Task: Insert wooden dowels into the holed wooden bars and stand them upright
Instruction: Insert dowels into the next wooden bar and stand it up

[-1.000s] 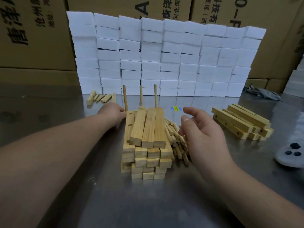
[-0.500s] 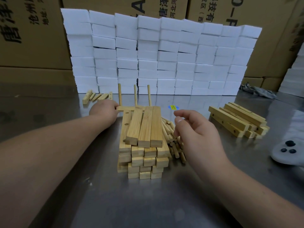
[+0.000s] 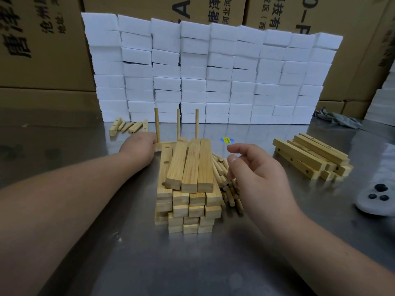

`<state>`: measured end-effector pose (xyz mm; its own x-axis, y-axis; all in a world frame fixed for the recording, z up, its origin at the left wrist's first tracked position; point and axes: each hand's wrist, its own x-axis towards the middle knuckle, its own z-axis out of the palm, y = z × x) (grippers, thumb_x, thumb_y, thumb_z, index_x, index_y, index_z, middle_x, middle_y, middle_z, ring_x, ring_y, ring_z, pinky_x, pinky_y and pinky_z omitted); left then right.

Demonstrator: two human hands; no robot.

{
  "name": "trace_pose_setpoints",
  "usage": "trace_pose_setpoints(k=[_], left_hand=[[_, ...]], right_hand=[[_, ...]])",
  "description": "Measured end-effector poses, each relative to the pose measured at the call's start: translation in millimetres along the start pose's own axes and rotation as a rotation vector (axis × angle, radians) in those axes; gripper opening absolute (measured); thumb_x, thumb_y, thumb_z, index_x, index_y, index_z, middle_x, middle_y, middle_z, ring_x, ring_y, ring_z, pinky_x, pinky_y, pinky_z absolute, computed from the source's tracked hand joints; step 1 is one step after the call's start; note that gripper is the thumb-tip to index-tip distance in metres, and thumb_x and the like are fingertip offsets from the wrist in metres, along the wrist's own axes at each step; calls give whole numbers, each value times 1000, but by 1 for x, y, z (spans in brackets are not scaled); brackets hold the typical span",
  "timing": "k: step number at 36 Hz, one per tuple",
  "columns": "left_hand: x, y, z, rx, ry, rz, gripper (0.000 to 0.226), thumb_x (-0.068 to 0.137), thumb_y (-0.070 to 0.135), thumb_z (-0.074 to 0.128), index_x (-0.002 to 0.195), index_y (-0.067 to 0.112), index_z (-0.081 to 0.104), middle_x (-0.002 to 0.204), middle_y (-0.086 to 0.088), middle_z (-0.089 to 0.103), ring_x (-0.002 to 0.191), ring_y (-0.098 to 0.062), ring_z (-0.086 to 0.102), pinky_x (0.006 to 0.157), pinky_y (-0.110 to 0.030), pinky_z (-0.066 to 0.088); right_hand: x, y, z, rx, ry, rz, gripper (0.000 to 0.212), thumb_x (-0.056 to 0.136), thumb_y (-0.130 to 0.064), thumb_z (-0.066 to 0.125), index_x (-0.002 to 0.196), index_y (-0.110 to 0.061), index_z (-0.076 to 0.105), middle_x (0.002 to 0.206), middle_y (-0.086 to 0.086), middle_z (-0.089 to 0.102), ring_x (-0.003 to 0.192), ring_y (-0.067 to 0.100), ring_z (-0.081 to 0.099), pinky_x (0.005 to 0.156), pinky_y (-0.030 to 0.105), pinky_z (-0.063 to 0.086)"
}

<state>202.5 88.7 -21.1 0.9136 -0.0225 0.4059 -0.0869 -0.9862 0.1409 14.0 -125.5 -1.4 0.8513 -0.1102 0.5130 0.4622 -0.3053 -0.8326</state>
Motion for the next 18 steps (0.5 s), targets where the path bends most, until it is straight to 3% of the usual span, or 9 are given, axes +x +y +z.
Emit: trace_pose_setpoints(k=[4, 9, 13, 18], left_hand=[[-1, 0, -2, 55, -17, 100, 14, 90, 14, 45, 94, 20, 57, 78, -1, 51, 65, -13, 39, 49, -26, 21], [-6, -1, -5, 58, 35, 252, 10, 89, 16, 50, 94, 17, 59, 65, 9, 36, 68, -15, 41, 48, -18, 19], [-10, -3, -7, 37, 49, 291, 10, 89, 18, 53, 94, 15, 60, 70, 7, 41, 68, -15, 42, 48, -15, 19], [-12, -5, -9, 2, 33, 222, 8, 88, 19, 56, 95, 19, 58, 78, 4, 51, 69, -12, 46, 52, -23, 29]], right_hand=[[0, -2, -1, -2, -4, 3, 13, 88, -27, 50, 85, -38, 57, 59, -9, 55, 48, -2, 47, 45, 12, 38], [-1, -4, -1, -1, -7, 13, 14, 88, -28, 51, 84, -39, 57, 59, -7, 53, 47, -2, 44, 44, 14, 37], [-1, -5, -2, -2, -7, 11, 14, 87, -27, 50, 83, -39, 57, 60, -8, 53, 50, -2, 46, 46, 13, 38], [0, -5, -1, -1, -8, 7, 15, 88, -26, 51, 83, -38, 57, 59, -9, 53, 48, -2, 46, 45, 12, 37]])
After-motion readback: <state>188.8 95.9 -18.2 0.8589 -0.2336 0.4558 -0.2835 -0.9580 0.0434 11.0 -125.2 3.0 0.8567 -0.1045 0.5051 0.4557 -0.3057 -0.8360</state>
